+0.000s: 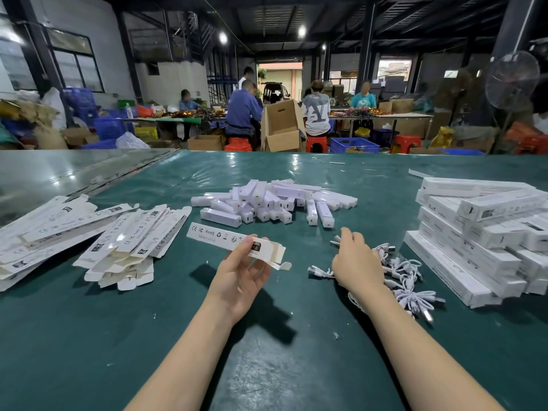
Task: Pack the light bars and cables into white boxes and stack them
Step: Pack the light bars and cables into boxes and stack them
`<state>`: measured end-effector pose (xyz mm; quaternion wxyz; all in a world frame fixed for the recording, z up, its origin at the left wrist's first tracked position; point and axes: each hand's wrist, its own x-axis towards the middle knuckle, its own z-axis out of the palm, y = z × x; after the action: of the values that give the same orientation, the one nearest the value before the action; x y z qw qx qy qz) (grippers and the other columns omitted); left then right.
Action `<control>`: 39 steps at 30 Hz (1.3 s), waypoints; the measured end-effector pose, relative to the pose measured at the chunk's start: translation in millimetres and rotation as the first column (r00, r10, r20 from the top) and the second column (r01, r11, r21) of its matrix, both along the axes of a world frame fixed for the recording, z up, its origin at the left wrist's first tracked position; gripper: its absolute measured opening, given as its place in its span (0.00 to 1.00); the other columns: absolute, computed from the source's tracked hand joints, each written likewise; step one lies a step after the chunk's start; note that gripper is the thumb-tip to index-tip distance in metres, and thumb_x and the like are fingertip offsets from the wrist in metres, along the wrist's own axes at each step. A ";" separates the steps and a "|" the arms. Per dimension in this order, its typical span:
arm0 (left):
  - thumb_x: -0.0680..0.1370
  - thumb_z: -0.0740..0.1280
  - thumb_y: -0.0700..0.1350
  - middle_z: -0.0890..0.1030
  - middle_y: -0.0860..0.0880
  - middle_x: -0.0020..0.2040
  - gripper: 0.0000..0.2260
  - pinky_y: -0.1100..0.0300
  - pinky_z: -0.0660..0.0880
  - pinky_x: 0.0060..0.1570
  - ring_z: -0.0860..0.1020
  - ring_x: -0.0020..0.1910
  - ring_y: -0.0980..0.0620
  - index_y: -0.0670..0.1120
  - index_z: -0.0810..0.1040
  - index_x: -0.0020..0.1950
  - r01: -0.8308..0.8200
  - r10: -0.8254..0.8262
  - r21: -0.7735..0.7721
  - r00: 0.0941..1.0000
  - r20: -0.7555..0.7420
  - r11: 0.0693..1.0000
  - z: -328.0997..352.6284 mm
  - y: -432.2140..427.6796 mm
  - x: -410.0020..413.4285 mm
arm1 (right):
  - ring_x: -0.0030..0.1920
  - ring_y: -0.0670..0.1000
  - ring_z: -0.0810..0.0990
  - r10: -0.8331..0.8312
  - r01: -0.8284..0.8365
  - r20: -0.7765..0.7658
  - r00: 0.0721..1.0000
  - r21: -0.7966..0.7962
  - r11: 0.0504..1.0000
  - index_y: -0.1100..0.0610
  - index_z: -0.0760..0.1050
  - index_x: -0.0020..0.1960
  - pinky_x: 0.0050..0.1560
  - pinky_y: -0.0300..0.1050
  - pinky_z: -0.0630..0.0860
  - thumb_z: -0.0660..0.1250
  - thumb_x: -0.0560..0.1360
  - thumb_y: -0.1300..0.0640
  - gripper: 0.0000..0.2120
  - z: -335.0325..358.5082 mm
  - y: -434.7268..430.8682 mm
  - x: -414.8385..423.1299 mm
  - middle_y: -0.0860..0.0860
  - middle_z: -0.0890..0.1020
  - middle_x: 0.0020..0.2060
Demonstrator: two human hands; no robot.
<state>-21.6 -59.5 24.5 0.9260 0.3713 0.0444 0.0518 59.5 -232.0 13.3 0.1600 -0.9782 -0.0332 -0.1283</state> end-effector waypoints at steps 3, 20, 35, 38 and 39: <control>0.66 0.66 0.46 0.84 0.52 0.36 0.08 0.67 0.76 0.31 0.82 0.34 0.55 0.47 0.76 0.44 -0.013 0.013 -0.009 1.000 0.000 1.000 -0.9 1.8 -0.1 | 0.60 0.58 0.70 0.030 -0.028 0.042 0.999 -0.053 0.998 0.56 0.70 0.62 0.57 0.50 0.64 0.56 0.74 0.61 0.17 -0.7 -0.1 0.1 0.54 0.71 0.61; 0.63 0.68 0.50 0.77 0.55 0.25 0.10 0.69 0.74 0.28 0.76 0.25 0.59 0.47 0.78 0.24 -0.117 0.101 -0.202 0.991 -0.086 0.972 -6.3 6.6 8.7 | 0.52 0.55 0.75 0.350 -0.347 -0.075 0.934 0.055 0.936 0.58 0.80 0.51 0.45 0.40 0.66 0.63 0.73 0.58 0.10 5.2 17.2 -16.7 0.54 0.72 0.51; 0.76 0.64 0.49 0.78 0.56 0.25 0.09 0.69 0.73 0.27 0.76 0.25 0.59 0.48 0.76 0.38 -0.123 0.115 -0.089 0.990 -0.086 0.988 -7.8 4.2 6.8 | 0.31 0.49 0.79 0.252 -0.297 0.205 0.946 0.861 0.413 0.54 0.74 0.41 0.32 0.42 0.77 0.61 0.78 0.61 0.08 5.4 19.5 -15.8 0.50 0.78 0.39; 0.77 0.63 0.49 0.77 0.56 0.25 0.08 0.69 0.72 0.27 0.75 0.24 0.60 0.49 0.75 0.39 -0.116 0.111 -0.053 0.991 -0.076 0.992 -8.7 3.3 6.6 | 0.36 0.49 0.78 0.311 -0.170 0.143 0.939 0.984 0.060 0.57 0.71 0.40 0.35 0.37 0.80 0.58 0.79 0.64 0.10 9.0 21.2 -14.9 0.51 0.75 0.36; 0.77 0.62 0.48 0.77 0.56 0.25 0.08 0.69 0.72 0.27 0.76 0.24 0.60 0.49 0.75 0.40 -0.112 0.109 -0.044 0.991 -0.072 0.993 -8.7 2.8 6.3 | 0.37 0.50 0.78 0.324 -0.133 0.130 0.937 0.991 -0.012 0.58 0.71 0.40 0.37 0.36 0.80 0.58 0.79 0.64 0.10 9.6 21.1 -15.1 0.52 0.75 0.36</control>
<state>-15.3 -56.6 15.8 0.9282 0.3477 0.0983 0.0891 44.4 -211.0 22.9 0.8123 -0.5769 -0.0832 -0.0192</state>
